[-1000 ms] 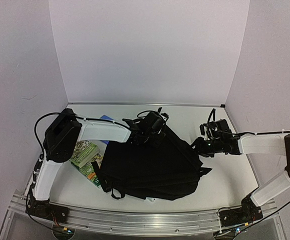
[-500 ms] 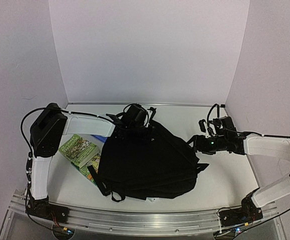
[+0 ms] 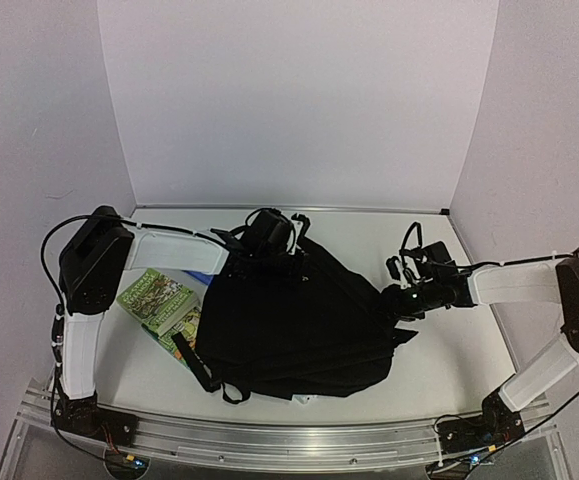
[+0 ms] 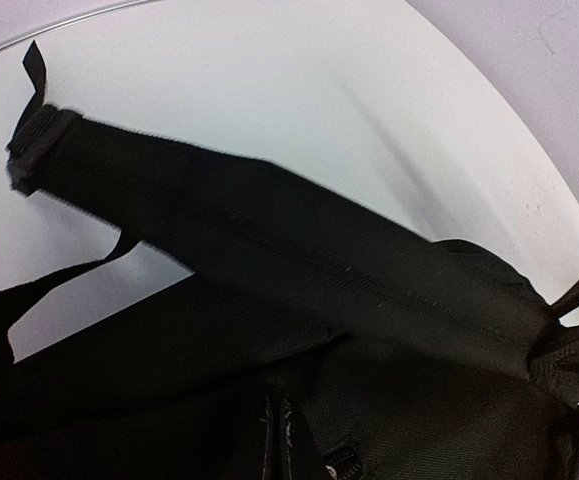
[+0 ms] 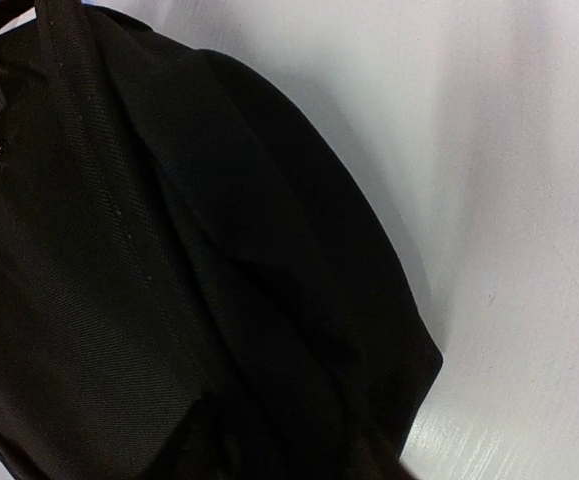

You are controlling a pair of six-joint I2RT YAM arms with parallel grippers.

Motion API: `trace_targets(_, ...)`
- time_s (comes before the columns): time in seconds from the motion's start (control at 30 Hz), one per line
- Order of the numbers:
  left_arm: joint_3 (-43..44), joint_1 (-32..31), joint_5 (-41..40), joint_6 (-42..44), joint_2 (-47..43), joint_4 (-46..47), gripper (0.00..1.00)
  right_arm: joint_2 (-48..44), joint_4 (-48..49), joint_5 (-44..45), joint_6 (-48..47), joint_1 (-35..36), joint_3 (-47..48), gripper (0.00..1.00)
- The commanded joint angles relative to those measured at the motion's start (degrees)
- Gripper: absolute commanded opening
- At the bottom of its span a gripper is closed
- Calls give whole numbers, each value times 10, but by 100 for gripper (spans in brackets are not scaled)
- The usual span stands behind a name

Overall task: Pack the student bag
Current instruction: Unzip the student bag at the center of the board.

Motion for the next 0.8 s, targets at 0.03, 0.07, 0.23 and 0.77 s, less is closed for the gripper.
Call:
trace_targets(0.03,-35,1,-78,-11,-56,32,0,5,7,35,27,2,9,10)
trace_targets(0.07,-47,1,-91,-11,-62,33,0,6,7,48,33,2,5,5)
trace_targets(0.23,-81,1,-131,-13,-86,71,0,12,14,66,54,2,-6,0)
trace_targets(0.77,-157,62,-170,-13,-164,83,0,-21,12,112,84,2,-16,0)
